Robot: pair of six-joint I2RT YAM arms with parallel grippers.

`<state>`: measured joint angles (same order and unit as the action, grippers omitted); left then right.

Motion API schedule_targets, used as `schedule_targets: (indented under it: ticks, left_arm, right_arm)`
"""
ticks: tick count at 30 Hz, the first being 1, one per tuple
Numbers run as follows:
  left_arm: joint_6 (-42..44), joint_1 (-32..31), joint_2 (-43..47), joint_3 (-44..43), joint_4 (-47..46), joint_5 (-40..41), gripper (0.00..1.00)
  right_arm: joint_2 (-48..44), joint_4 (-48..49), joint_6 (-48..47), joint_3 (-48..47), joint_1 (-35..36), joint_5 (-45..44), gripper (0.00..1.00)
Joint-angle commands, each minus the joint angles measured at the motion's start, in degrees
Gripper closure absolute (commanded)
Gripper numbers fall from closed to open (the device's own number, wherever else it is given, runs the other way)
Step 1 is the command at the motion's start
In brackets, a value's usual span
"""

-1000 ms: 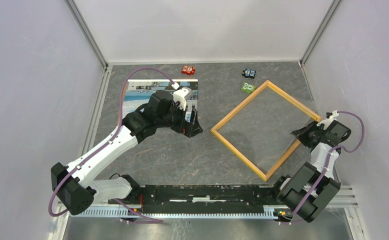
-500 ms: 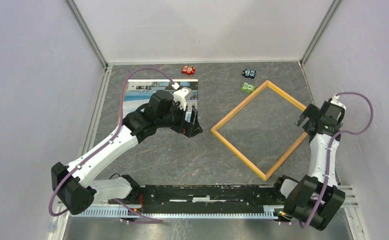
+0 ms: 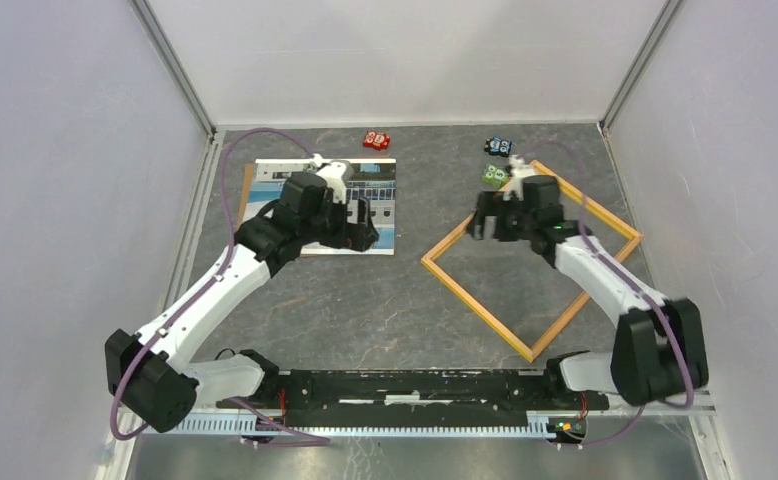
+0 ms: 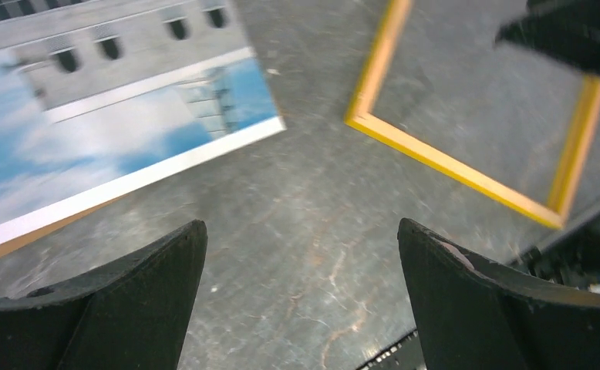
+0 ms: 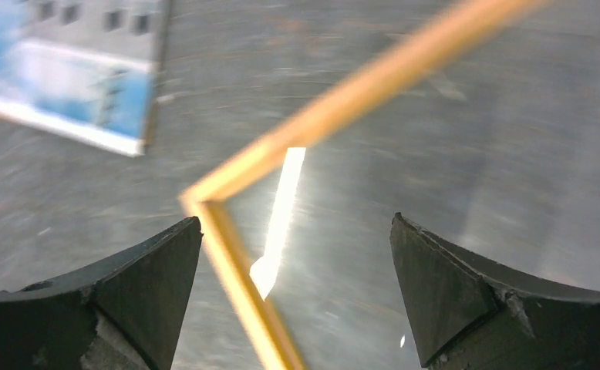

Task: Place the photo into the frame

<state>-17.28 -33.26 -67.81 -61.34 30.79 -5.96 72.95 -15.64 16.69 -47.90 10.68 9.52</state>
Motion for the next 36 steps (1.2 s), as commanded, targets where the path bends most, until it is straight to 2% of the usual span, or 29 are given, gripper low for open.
schedule_targets:
  ticks: [1, 3, 6, 9, 13, 16, 20, 24, 36]
  left_arm:
    - [-6.5, 8.5, -2.3, 1.3, -2.5, 3.4, 0.0]
    - [-10.7, 13.3, -4.9, 1.2, -2.4, 1.6, 0.0]
    - [-18.3, 21.6, -9.9, 1.5, -4.7, -8.9, 0.0]
    - [-24.9, 26.2, -14.7, 1.8, -10.0, -16.5, 0.0]
    - [-26.4, 26.8, -21.7, -2.1, -12.1, -15.4, 0.0]
    - [-25.7, 27.4, -27.1, -5.5, -11.0, -14.1, 0.0]
    - [-23.9, 28.2, -31.2, -7.7, -10.7, -12.8, 0.0]
    - [-22.6, 28.8, -33.4, -7.0, -10.8, -10.0, 0.0]
    - [-26.0, 29.8, -35.7, -2.3, -12.8, -12.4, 0.0]
  right_arm:
    - [9.8, 20.4, 11.1, -2.6, 10.7, 13.7, 0.02]
    - [16.3, 23.5, 14.1, -6.4, 14.1, 15.7, 0.06]
    - [24.9, 26.7, 20.4, -11.5, 17.0, 18.0, 0.18]
    - [29.8, 30.1, 25.4, -14.0, 19.0, 19.7, 0.22]
    - [31.5, 27.2, 29.0, -13.6, 19.9, 14.3, 0.21]
    - [31.3, 29.3, 32.1, -10.2, 20.9, 10.3, 0.2]
    - [32.5, 30.4, 33.4, -9.0, 21.7, 9.2, 0.2]
    - [32.6, 32.5, 35.2, -7.1, 22.8, 7.5, 0.21]
    - [35.5, 36.1, 39.9, -5.2, 25.9, 5.3, 0.24]
